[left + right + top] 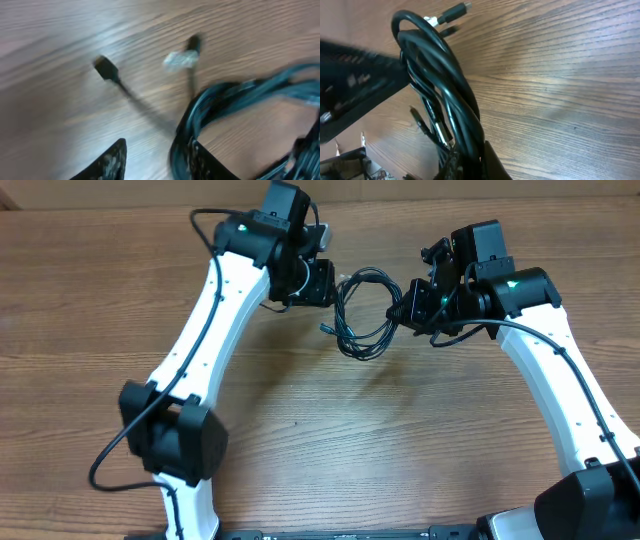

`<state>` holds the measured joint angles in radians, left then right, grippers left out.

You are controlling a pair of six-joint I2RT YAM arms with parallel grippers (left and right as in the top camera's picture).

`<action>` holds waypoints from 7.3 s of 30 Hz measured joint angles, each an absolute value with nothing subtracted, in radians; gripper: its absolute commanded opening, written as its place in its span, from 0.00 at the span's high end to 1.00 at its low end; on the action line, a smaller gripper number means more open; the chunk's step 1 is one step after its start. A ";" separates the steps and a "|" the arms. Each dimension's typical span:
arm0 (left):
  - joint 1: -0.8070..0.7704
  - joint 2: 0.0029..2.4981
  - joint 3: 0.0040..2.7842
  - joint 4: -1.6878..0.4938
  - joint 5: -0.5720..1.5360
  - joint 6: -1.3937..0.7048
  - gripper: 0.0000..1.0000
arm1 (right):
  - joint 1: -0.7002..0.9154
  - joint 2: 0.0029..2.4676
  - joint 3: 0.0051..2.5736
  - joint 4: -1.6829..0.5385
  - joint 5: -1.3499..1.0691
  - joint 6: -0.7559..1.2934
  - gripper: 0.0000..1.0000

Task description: Untangle cables

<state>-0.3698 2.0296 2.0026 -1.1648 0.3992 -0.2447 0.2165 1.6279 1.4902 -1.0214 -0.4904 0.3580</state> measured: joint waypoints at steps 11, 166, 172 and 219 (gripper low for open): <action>-0.370 2.064 2.001 -1.146 0.571 -0.107 0.52 | 0.217 1.628 1.490 -1.023 -0.505 0.353 0.96; -0.078 1.939 2.009 -1.347 0.905 -0.527 0.96 | 0.153 1.649 1.490 -0.694 -1.021 0.462 0.51; -0.078 1.939 2.009 -1.362 0.906 -0.548 0.96 | 0.213 1.649 1.490 -0.651 -0.987 0.519 0.53; -0.210 1.939 2.009 -1.368 0.537 0.234 0.96 | 0.173 1.684 1.623 -1.129 -0.731 0.079 0.47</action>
